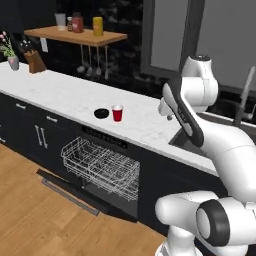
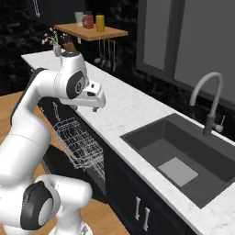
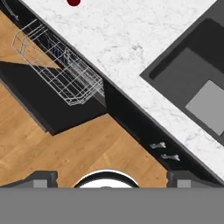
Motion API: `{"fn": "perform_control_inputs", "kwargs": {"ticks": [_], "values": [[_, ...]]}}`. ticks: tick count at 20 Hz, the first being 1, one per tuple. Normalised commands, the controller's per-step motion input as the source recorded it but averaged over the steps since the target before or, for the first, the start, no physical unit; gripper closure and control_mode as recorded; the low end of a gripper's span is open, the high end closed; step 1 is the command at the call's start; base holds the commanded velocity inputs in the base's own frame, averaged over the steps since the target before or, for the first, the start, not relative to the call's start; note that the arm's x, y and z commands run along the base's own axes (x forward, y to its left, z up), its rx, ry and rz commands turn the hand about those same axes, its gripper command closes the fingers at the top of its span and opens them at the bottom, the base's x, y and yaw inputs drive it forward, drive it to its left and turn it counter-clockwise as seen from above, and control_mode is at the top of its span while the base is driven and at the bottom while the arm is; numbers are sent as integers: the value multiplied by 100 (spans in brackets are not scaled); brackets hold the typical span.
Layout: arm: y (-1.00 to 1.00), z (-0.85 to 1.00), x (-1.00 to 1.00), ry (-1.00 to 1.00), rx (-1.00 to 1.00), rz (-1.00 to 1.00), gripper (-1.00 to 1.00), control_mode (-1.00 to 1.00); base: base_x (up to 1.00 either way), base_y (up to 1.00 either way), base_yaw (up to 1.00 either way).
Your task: Pick up the cup and bowl from the counter, place them in the dishwasher, and close the dishwasher door.
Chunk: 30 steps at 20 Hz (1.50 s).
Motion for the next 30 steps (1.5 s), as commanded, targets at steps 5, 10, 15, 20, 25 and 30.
{"fn": "perform_control_inputs", "kwargs": {"ticks": [5,10,15,20,25,30], "values": [[0,0,0,0,0,0,-100,100,37,-10,39],[0,0,0,0,0,0,-100,100,24,-15,31],[0,0,0,0,0,0,-100,100,53,-19,40],[0,0,0,0,0,0,-100,100,38,-31,27],[0,0,0,0,0,0,-100,100,50,-8,14],[0,0,0,0,0,0,-100,100,40,-9,11]]}}
